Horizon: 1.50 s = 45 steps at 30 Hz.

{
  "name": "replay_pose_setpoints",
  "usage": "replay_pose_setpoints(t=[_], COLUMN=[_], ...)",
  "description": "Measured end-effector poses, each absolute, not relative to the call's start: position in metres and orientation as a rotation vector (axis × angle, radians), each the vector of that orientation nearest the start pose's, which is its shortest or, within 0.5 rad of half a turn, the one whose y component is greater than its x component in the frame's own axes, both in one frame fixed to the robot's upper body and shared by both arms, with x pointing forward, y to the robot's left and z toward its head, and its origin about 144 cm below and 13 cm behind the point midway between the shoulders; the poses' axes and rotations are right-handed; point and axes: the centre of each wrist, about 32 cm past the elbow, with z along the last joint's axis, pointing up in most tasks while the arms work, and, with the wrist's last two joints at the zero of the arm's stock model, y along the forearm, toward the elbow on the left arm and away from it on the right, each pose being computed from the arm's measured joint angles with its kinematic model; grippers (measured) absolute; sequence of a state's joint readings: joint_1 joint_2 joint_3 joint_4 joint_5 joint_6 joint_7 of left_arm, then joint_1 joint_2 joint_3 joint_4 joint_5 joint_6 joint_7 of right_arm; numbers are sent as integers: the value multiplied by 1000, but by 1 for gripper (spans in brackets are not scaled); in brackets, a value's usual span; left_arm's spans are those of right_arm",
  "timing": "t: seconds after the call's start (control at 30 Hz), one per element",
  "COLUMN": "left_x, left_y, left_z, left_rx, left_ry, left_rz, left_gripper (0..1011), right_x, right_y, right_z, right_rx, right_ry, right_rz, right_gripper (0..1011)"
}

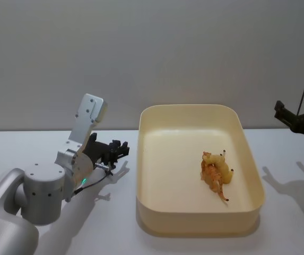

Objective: Pick up the toy alternately with two hands and place it into the central storage box.

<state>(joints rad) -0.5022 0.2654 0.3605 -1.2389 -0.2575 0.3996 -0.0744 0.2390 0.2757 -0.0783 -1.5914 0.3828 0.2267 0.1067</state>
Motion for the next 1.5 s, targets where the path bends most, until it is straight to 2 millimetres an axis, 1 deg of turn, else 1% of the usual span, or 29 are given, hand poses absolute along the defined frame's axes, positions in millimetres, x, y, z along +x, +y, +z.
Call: replay_pose_setpoints(t=[0.37, 0.5, 0.7, 0.73, 0.8, 0.83, 0.87, 0.93, 1.0, 1.1, 1.13, 1.23, 1.4, 1.5], left_x=[589, 590, 591, 592, 592, 592, 592, 592, 592, 592, 592, 591, 588, 586], left_y=[233, 234, 236, 236, 236, 236, 236, 237, 237, 237, 237, 236, 232, 229], left_z=[1197, 1194, 1191, 1190, 1190, 1189, 1189, 1189, 1188, 1188, 1189, 1189, 1192, 1197], left_rx=[388, 392, 397, 398, 399, 399, 399, 400, 400, 400, 400, 400, 400, 396], left_ry=[152, 160, 168, 170, 171, 171, 172, 173, 175, 174, 173, 172, 169, 163], left_rz=[1269, 1270, 1270, 1270, 1270, 1270, 1270, 1270, 1270, 1270, 1271, 1277, 1305, 1339], left_gripper=[1001, 952, 792, 734, 704, 634, 634, 575, 511, 389, 366, 329, 329, 329], right_x=[518, 518, 518, 518, 518, 518, 518, 518, 518, 518, 518, 518, 518, 518], right_y=[-282, -282, -282, -282, -282, -282, -282, -282, -282, -282, -282, -282, -282, -282], right_z=[1236, 1236, 1236, 1236, 1236, 1236, 1236, 1236, 1236, 1236, 1236, 1236, 1236, 1236], right_rx=[74, 74, 74, 74, 74, 74, 74, 74, 74, 74, 74, 74, 74, 74], right_ry=[57, 57, 57, 57, 57, 57, 57, 57, 57, 57, 57, 57, 57, 57], right_rz=[-1360, -1360, -1360, -1360, -1360, -1359, -1360, -1360, -1360, -1360, -1360, -1360, -1360, -1360], right_gripper=[1001, 1001, 1001, 1001, 1001, 1001, 1001, 1001, 1001, 1001, 1001, 1001, 1001, 1001])
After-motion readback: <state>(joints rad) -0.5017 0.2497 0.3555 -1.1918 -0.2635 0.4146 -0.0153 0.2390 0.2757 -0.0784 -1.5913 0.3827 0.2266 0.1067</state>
